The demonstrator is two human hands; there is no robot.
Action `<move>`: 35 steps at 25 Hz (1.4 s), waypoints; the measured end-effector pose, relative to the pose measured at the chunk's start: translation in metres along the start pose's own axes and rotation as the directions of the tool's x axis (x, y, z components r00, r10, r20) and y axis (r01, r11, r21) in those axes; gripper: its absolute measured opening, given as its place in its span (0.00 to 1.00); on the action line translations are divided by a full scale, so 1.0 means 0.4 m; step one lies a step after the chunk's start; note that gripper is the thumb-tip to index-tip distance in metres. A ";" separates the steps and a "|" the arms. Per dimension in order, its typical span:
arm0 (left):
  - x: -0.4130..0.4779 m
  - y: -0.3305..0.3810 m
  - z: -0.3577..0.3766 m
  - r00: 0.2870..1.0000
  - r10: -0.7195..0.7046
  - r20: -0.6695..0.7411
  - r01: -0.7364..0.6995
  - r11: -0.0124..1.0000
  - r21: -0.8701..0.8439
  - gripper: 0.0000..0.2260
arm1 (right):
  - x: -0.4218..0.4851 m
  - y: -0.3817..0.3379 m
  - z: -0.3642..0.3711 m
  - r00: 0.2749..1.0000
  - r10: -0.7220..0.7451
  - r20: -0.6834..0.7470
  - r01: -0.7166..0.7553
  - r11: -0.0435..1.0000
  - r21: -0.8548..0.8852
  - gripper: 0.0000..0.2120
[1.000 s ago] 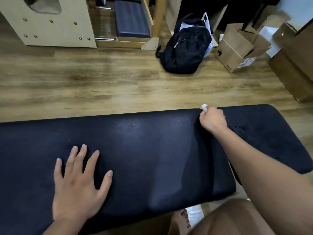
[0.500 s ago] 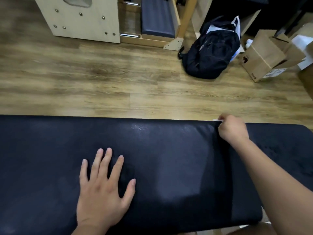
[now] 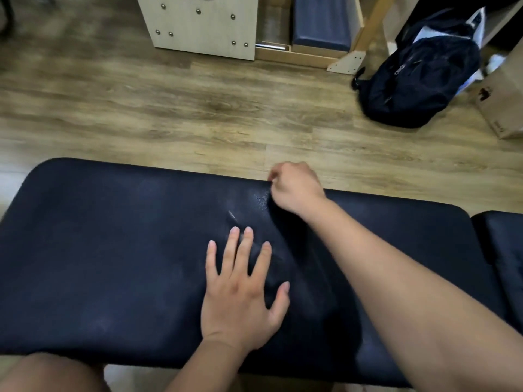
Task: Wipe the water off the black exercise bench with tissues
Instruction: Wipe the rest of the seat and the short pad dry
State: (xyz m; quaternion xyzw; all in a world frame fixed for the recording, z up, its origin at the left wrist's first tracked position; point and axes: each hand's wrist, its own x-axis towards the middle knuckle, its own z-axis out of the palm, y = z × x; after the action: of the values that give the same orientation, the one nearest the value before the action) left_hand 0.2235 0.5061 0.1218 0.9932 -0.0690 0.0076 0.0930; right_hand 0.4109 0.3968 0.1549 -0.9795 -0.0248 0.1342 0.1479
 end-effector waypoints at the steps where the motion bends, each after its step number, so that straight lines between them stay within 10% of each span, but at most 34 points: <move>1: -0.001 0.000 0.002 1.000 0.007 0.005 -0.007 1.000 -0.009 0.30 | 0.000 -0.065 0.016 0.999 -0.036 0.016 0.036 0.999 0.001 0.16; 5: -0.001 -0.002 -0.005 0.996 0.018 0.092 -0.017 1.000 -0.007 0.32 | 0.005 -0.287 0.048 0.987 -0.154 0.050 0.149 0.984 0.093 0.14; 10: 0.002 0.000 -0.051 0.924 -0.054 0.378 -0.080 0.941 0.329 0.32 | -0.109 -0.456 -0.041 0.910 -0.409 -0.063 0.365 0.720 0.591 0.16; 17: -0.008 0.006 -0.032 0.991 -0.054 0.123 0.050 0.998 0.032 0.34 | -0.421 0.147 -0.079 0.940 0.330 -0.090 -0.092 0.497 0.863 0.10; 22: -0.014 -0.002 -0.017 0.997 -0.054 0.051 0.053 0.999 0.007 0.30 | -0.611 0.428 -0.022 0.908 0.188 -0.374 -0.117 0.972 0.203 0.19; 27: -0.003 0.005 0.001 0.998 -0.060 -0.025 0.059 0.998 -0.007 0.32 | -0.615 0.409 0.033 0.981 -0.060 -0.184 0.041 0.994 -0.105 0.29; 35: -0.005 0.002 0.004 0.995 -0.069 -0.069 0.069 0.998 0.001 0.33 | -0.391 0.583 -0.049 0.990 0.079 -0.114 -0.097 0.982 -0.162 0.23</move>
State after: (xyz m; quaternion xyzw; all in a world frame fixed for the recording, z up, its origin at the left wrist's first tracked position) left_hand 0.2215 0.5052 0.1202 0.9943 -0.0313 0.0388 0.0939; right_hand 0.2677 0.1547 0.1437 -0.9944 0.0155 0.0855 0.0601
